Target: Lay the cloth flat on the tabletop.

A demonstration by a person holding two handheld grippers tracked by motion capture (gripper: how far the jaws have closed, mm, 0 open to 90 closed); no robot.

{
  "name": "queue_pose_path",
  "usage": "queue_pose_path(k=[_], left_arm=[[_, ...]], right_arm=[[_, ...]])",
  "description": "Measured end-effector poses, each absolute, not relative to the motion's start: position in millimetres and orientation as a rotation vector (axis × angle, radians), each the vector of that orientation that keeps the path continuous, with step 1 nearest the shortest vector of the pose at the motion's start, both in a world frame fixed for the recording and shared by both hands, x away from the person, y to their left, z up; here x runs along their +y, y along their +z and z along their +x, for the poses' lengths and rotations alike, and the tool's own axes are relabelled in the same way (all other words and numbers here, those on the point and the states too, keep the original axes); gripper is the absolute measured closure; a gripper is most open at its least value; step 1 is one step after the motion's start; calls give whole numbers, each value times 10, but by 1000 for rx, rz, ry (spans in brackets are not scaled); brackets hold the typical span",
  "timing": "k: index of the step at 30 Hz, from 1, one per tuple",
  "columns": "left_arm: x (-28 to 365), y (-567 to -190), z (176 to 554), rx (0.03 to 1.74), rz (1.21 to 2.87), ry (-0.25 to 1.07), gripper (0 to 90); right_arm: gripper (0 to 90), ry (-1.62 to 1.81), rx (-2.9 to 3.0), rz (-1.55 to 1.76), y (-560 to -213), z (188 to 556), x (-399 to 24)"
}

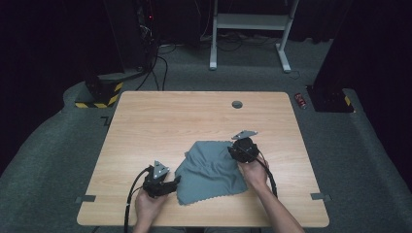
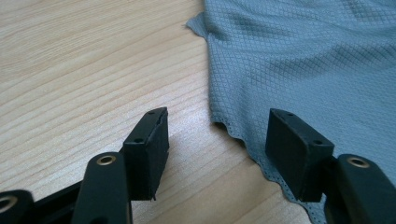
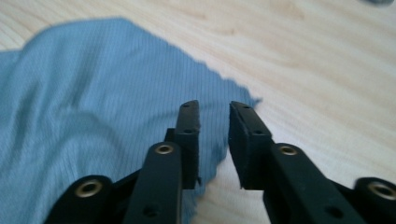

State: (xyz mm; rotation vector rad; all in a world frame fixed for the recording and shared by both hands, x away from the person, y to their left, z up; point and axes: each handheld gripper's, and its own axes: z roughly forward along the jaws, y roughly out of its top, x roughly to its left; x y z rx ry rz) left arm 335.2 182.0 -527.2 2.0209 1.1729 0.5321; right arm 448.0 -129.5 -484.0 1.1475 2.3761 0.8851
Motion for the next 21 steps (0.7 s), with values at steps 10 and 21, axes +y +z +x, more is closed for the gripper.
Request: queue_pose_path(k=[10,21], left_arm=[[1820,-5272,3352,1173,2021,533,397],[1908,-5259,3416,1188,1973,437,444]], right_arm=[[888,790,2468,1109,-5061,4510,-1253],[781,760,2359,1182,-4971,4551,-1425]])
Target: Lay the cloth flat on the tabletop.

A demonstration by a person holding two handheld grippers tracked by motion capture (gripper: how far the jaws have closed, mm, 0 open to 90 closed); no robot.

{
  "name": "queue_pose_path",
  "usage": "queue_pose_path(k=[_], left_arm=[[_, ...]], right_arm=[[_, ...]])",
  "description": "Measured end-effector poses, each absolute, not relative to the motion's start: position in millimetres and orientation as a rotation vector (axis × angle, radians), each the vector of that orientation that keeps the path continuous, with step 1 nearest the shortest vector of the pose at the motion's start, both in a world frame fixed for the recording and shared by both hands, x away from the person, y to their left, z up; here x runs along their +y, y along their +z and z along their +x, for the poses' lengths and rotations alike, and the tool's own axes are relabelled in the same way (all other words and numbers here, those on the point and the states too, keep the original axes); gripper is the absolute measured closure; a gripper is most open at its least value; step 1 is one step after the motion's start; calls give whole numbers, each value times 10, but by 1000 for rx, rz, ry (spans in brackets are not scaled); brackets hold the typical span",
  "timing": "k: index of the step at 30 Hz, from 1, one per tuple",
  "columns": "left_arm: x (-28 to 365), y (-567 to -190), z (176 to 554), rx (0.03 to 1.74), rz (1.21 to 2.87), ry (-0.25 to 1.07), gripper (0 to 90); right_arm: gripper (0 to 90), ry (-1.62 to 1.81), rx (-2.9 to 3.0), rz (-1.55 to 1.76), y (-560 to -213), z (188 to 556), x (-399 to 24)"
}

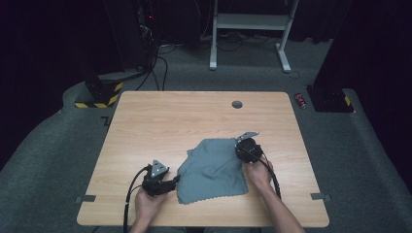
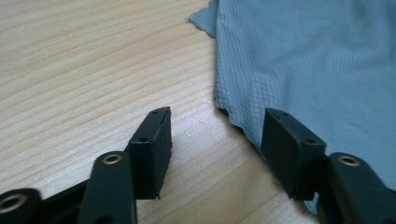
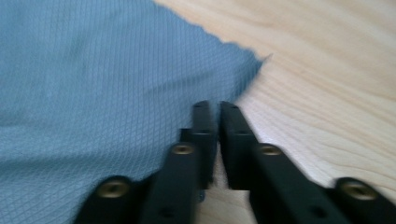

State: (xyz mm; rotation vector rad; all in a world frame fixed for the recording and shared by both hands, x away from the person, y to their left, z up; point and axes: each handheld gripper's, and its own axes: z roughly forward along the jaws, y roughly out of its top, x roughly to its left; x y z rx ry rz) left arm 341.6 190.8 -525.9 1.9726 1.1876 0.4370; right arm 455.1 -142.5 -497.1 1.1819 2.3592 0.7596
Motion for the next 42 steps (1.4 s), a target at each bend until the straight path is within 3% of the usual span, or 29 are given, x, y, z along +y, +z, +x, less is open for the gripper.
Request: queue_pose_path(k=[2,10,18,26,35,42], left_arm=[[1939,-5223,3495,1220,1956,377,465],[1741,-4983,3980,1200,2029,427,495],[1496,-5051,4403,1236,2105,465,509],[1410,-5114,4504,1233,2144,457,579],[1355,-5106,4490,1150,2178,407,872],[1468,-5083,4543,1195,2121,343,900]], right_arm=[[754,861,2352,1182,-4902,4462,-1433],[713,949,2428,1020,-5051,4023,-1320],[687,979,2409,1028,-5162,3891,-1440],[698,1003,2406,1014,-5199,3843,-1499],[697,1039,2387,1007,-5230,3827,-1525],[696,1041,2387,1005,-5231,3829,-1526]])
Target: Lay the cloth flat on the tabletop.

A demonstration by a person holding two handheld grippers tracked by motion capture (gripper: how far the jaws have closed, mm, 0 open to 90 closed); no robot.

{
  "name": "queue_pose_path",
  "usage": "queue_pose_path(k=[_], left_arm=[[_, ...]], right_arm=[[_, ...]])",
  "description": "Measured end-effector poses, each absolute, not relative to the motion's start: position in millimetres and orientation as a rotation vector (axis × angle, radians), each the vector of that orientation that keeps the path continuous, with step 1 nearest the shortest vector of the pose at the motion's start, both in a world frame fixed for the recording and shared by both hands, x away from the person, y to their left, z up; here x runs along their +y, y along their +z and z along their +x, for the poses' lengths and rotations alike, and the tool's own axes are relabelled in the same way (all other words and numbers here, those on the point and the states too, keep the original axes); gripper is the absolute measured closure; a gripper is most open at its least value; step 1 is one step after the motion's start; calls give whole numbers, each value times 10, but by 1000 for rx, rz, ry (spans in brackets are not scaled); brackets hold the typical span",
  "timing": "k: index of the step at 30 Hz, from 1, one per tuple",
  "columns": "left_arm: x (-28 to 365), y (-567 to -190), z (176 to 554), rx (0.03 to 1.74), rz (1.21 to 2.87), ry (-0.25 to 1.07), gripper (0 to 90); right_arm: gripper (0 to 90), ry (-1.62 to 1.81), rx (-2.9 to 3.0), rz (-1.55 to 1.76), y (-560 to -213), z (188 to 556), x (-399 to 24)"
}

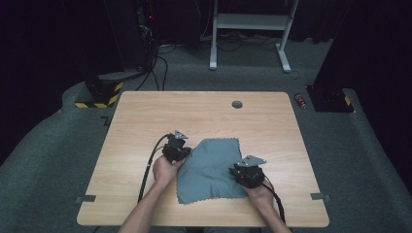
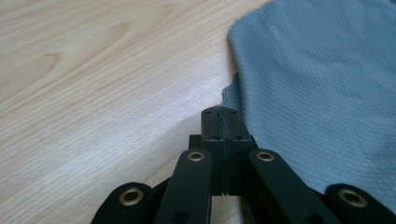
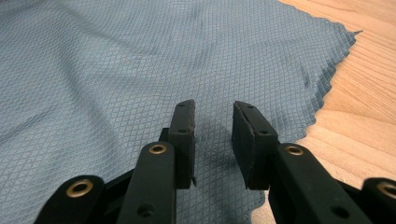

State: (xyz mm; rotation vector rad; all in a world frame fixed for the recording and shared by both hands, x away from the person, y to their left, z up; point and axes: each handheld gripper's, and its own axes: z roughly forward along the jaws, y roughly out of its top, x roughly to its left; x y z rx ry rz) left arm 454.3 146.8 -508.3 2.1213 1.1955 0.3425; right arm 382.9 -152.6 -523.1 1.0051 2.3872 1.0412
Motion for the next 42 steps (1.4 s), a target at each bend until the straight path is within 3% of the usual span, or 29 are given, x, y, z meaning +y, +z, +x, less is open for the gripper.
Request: queue_pose_path(k=[11,19,22,25,28,31,36,42], left_arm=[[1632,-4745,4714,1205,2114,469,900],[1634,-4835,4847,1258,2147,529,893],[1596,-4878,4811,1260,2148,506,789],[1581,-4864,4695,1249,2144,509,655],[1565,-4852,4481,1197,2168,509,594],[1560,-4862,4212,1140,2194,490,573],[1533,-4899,3809,1074,2201,407,569],[1467,-5018,3524,1030,2234,381,573]], right_arm=[[696,1042,2388,1009,-5231,3829,-1527],[695,1043,2388,1012,-5231,3829,-1527],[694,1042,2388,1012,-5231,3829,-1527],[673,1048,2391,1014,-5231,3834,-1531],[636,1065,2401,1027,-5226,3841,-1542],[641,1091,2379,1073,-5169,3830,-1608],[745,1114,2362,1096,-5060,3811,-1742],[810,1017,2448,1049,-5145,3813,-1669]])
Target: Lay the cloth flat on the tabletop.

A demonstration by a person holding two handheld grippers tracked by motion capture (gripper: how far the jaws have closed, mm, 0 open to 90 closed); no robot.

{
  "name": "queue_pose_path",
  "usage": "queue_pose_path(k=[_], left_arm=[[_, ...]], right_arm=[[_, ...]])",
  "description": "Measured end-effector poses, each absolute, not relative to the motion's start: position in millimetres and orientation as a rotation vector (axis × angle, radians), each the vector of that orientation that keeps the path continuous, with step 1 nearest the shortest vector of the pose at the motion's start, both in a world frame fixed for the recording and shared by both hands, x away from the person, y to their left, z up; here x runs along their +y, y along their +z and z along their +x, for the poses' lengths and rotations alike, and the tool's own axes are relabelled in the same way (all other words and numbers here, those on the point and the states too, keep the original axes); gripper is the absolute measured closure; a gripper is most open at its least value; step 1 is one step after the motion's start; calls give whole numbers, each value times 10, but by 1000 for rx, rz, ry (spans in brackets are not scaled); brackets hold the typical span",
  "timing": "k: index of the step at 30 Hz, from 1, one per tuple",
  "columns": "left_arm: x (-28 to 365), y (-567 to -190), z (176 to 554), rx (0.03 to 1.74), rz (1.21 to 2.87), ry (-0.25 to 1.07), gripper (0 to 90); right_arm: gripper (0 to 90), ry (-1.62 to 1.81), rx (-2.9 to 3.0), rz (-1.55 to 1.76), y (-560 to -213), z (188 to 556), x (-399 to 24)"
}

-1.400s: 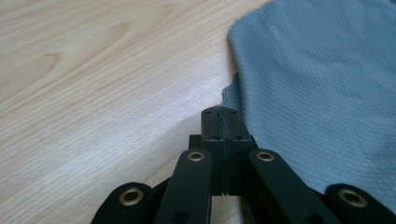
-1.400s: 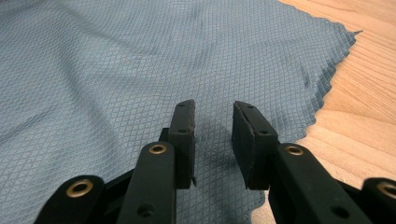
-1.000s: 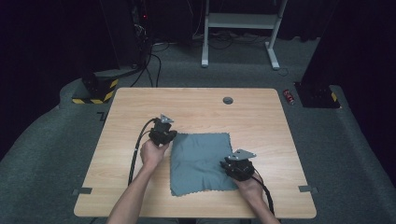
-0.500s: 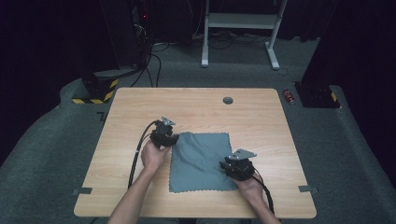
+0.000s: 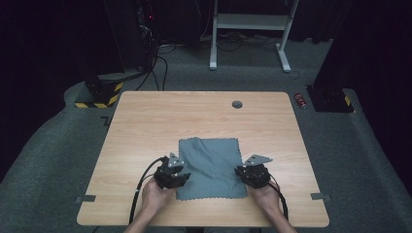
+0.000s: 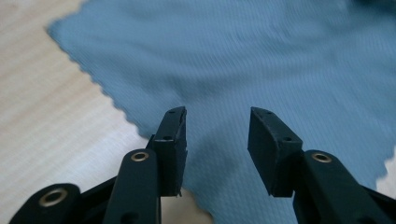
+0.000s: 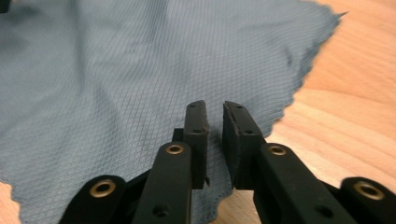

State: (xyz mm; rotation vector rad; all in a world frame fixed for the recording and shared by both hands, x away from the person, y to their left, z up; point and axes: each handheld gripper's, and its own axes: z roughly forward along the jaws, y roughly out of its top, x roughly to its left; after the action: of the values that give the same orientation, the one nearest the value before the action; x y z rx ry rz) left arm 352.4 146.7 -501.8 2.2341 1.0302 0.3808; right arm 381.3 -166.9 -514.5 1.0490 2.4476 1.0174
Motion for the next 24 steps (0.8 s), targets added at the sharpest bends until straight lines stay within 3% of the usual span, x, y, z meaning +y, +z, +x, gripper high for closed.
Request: queue_pose_path(k=[3,7,8,14,16,20,24], left_arm=[[1468,-5094,3450,1014,2260,381,616],[1538,-5085,3399,989,2291,412,878],[1550,-5082,3383,978,2302,423,900],[1656,-5063,3351,1007,2318,426,900],[1682,-5059,3314,1010,2297,398,900],[1609,-5028,3196,965,2269,392,718],[1516,-5062,3167,936,2311,396,703]], right_arm=[[841,1004,2450,1036,-5169,3820,-1655],[897,974,2441,1008,-5167,3801,-1677],[898,968,2441,1001,-5166,3795,-1680],[897,935,2447,1000,-5148,3751,-1699],[860,935,2440,997,-5138,3729,-1701],[786,1002,2430,985,-5076,3673,-1691],[742,1013,2448,951,-5060,3644,-1635]])
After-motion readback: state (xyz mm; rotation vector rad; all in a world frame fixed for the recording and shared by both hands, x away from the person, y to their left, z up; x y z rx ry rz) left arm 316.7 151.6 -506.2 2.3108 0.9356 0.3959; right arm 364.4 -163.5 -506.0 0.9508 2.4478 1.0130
